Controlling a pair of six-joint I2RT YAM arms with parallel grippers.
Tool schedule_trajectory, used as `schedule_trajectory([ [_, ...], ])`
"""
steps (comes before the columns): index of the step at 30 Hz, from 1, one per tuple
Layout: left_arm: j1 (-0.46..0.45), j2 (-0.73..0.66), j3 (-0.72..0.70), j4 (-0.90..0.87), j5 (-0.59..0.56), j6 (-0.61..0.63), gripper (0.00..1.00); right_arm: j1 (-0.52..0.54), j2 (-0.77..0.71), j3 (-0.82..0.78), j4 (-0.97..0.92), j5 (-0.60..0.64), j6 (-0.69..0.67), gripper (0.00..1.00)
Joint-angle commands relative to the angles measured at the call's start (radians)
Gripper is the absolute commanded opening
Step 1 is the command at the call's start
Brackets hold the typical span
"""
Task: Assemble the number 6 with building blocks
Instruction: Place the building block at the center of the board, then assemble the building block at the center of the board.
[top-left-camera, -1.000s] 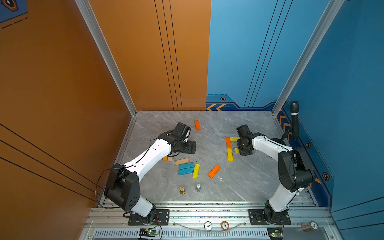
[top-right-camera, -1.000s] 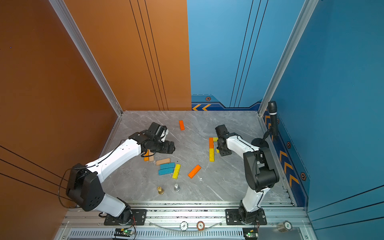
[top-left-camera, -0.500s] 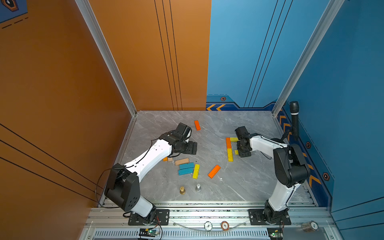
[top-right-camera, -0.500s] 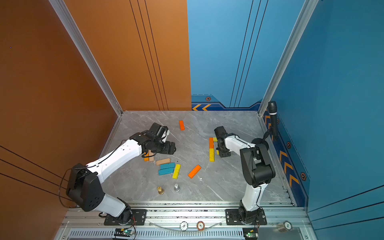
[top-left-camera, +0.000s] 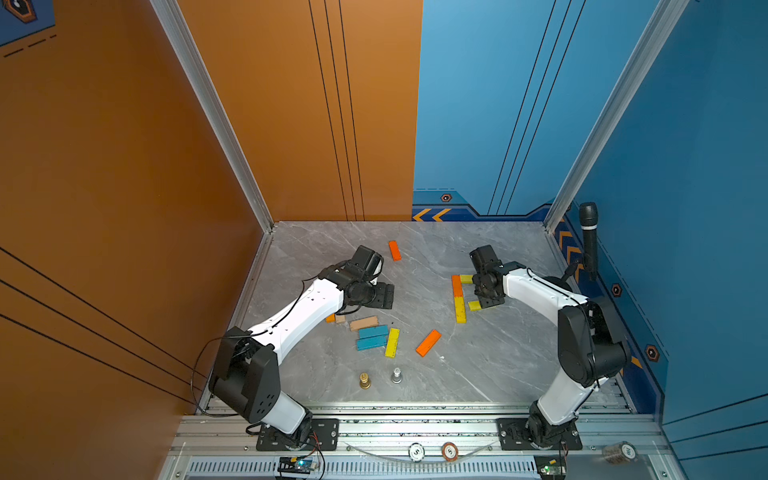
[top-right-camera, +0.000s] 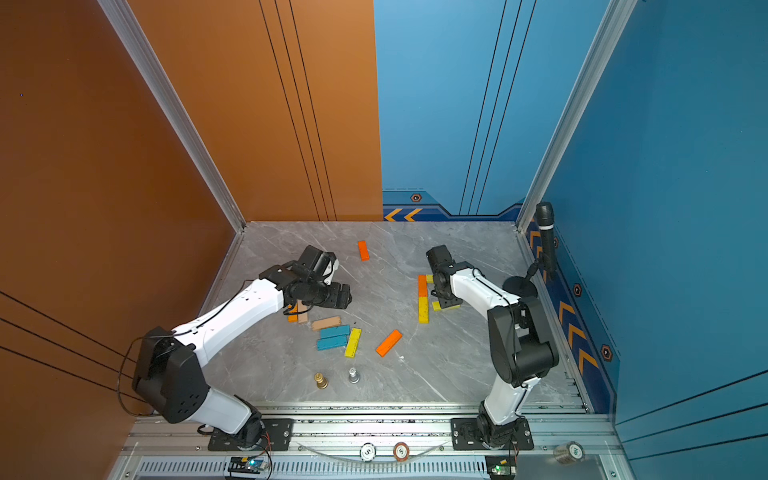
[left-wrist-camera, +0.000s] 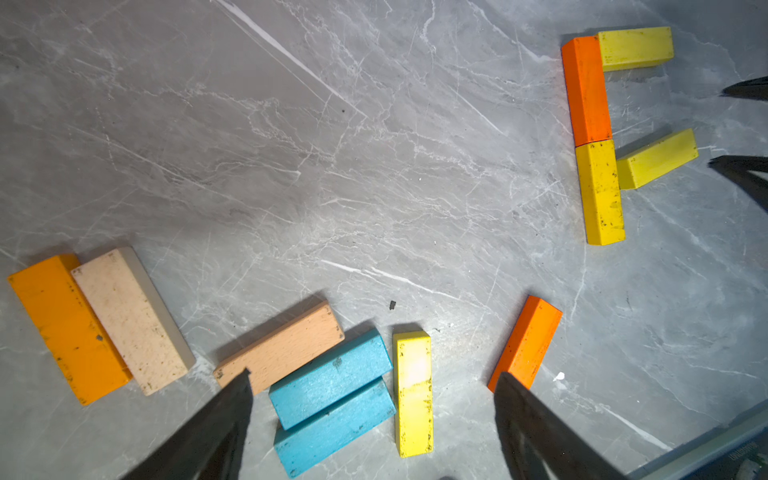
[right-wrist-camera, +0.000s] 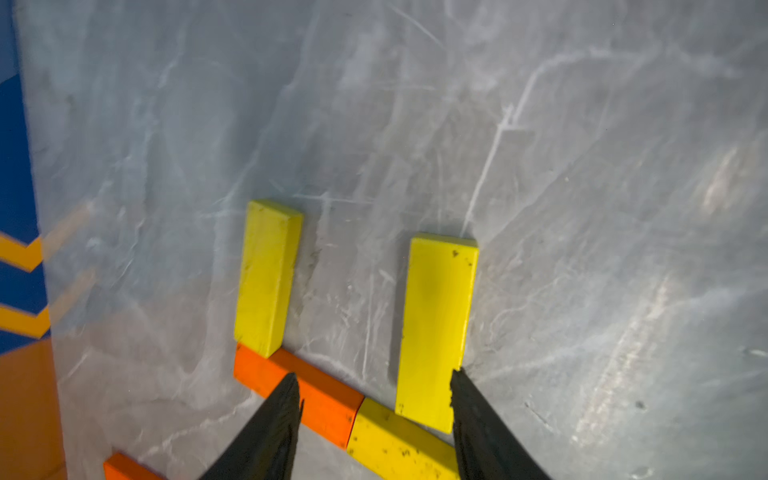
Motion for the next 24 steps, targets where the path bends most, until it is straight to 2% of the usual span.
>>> schedule_trajectory([
  [1, -0.006, -0.016, -0.011, -0.002, -0.016, 0.015, 0.91, -0.029, -0.029, 0.012, 0.014, -0.047, -0.342, 0.57],
  [3, -0.005, -0.009, -0.009, -0.002, -0.012, 0.016, 0.91, -0.054, -0.003, 0.030, -0.008, -0.126, -0.511, 0.55],
  [6, -0.007, -0.006, -0.009, -0.001, -0.012, 0.019, 0.92, -0.056, 0.011, 0.060, -0.087, -0.115, -0.730, 0.56],
  [9, -0.006, -0.003, -0.008, -0.002, -0.010, 0.023, 0.92, -0.061, -0.002, 0.051, -0.104, -0.092, -0.893, 0.58],
  [15, -0.003, 0.022, 0.000, -0.002, -0.026, 0.040, 0.93, -0.096, 0.046, 0.115, -0.133, -0.124, -1.076, 0.60],
  [20, 0.001, 0.036, 0.010, -0.004, -0.036, 0.055, 0.93, -0.120, 0.139, 0.227, -0.191, -0.107, -1.141, 0.61],
  [24, 0.011, 0.054, 0.016, -0.006, -0.051, 0.067, 0.93, -0.126, 0.161, 0.243, -0.227, -0.092, -1.175, 0.63],
])
